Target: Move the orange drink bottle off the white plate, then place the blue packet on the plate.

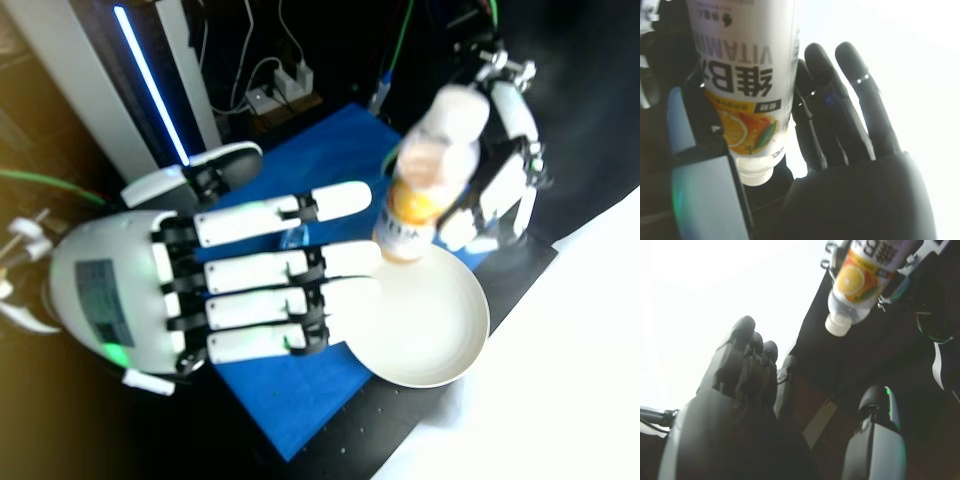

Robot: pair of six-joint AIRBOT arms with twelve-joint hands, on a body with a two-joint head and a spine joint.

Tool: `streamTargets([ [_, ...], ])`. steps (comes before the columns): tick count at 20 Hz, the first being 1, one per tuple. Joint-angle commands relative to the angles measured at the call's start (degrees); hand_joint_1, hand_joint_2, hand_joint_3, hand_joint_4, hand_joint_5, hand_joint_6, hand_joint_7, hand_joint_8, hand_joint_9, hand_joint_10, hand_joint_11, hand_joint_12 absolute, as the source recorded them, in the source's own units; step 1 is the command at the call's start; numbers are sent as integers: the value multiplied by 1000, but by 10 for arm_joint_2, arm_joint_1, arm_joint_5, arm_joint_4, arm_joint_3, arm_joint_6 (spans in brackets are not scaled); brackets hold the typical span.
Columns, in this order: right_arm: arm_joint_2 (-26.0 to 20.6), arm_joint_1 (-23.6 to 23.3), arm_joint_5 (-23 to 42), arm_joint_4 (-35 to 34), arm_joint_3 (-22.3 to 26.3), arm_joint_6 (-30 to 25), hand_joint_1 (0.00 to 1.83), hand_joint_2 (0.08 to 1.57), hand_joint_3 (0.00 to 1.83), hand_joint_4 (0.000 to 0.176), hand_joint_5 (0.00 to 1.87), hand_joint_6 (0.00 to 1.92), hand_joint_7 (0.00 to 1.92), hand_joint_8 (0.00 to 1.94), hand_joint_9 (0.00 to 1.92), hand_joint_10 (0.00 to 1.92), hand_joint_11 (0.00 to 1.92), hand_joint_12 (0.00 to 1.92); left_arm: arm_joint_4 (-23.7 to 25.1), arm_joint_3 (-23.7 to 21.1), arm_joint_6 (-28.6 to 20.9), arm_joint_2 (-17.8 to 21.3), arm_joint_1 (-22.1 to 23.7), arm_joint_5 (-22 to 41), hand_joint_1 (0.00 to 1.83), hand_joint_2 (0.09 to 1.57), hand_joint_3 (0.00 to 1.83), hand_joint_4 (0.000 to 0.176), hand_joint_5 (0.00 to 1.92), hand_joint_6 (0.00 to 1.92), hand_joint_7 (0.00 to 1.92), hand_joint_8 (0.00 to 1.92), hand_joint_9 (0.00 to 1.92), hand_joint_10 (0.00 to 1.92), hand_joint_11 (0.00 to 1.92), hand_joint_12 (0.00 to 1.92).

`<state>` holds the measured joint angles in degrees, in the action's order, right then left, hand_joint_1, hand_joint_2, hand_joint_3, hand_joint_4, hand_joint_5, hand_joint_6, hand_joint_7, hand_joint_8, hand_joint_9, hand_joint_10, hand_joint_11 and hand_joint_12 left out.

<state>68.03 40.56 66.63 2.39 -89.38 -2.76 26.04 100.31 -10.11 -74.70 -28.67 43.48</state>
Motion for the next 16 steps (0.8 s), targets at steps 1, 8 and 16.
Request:
streamTargets([
  [1,0,-10,64,-25,0,-5,775,869,12,83,397,1,349,2,290,4,237,398,-30,-9,-15,10,10,85,1244,1118,1,0,1118,825,818,1145,880,2,430,1009],
  [8,3,-10,64,-25,-2,-4,817,886,5,62,377,6,316,0,255,4,184,368,-21,-73,-12,69,-22,113,1133,1066,0,0,1085,798,1002,25,865,52,371,1022],
  [16,6,-10,64,-27,-2,-4,822,863,0,52,381,4,314,3,247,0,176,356,-29,-157,15,142,-87,154,1251,1097,0,0,1090,601,986,1167,902,665,481,1471],
])
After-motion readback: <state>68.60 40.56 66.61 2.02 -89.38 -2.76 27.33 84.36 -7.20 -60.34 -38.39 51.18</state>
